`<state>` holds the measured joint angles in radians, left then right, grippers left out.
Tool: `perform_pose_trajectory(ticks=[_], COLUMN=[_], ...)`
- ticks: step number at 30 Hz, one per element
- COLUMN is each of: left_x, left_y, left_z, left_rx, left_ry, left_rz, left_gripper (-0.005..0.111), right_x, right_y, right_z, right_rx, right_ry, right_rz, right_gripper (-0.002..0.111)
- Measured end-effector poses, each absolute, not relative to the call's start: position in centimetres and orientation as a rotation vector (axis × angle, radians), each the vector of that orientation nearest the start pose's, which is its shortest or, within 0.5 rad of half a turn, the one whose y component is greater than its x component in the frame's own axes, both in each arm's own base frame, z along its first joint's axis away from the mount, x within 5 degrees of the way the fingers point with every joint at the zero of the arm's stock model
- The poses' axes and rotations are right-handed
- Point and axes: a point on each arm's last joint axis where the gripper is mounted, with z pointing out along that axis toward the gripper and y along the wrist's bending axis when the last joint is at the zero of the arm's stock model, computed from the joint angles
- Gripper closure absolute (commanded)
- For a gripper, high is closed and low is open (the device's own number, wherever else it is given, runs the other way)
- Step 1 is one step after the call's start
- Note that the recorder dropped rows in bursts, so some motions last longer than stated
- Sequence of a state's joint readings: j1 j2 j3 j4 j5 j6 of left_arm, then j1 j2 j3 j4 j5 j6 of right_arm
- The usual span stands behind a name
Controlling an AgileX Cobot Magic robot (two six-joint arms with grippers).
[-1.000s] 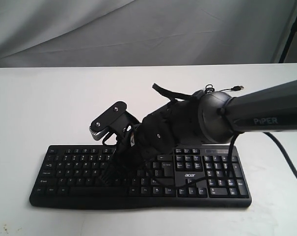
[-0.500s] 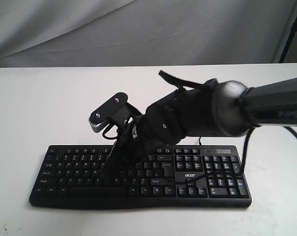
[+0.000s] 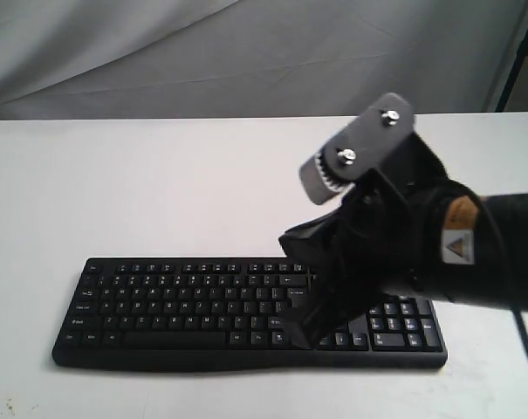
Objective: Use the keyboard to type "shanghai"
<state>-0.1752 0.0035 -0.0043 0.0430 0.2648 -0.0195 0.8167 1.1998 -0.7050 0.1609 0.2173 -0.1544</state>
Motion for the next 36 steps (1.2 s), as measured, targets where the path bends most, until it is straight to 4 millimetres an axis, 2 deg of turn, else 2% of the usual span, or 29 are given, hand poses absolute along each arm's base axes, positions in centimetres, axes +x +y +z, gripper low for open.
perform_pose_trajectory(ticks=[4,17,20,24,27,30,32,36], left_x=[5.4,5.4,5.4,5.4,5.4,5.4,5.4,5.4], left_y=[-0.9,-0.9,-0.9,-0.9,-0.9,-0.9,-0.9,-0.9], left_z=[19.0,19.0,19.0,19.0,19.0,19.0,19.0,19.0], left_rx=[0.164,0.164,0.164,0.164,0.164,0.164,0.164,0.164], left_ry=[1.741,1.741,1.741,1.741,1.741,1.741,1.741,1.741], left_rz=[-0.102,-0.102,-0.102,-0.102,-0.102,-0.102,-0.102,-0.102], left_gripper=[0.107,0.107,0.107,0.107,0.107,0.107,0.107,0.107], right_x=[15.6,15.1,14.2,12.7,10.8,8.9,7.6,6.8], right_y=[17.1,16.6,14.7,10.6,6.4,3.2,1.9,1.6], right_z=[26.5,27.3,28.5,29.5,28.7,26.9,25.9,25.5], right_rx=[-0.846,-0.755,-0.700,-0.569,-0.396,-0.197,-0.096,-0.067], right_ry=[2.031,2.007,1.946,1.849,1.779,1.724,1.683,1.667], right_rz=[0.531,0.598,0.605,0.564,0.467,0.338,0.269,0.261], right_gripper=[0.108,0.108,0.108,0.108,0.108,0.108,0.108,0.108])
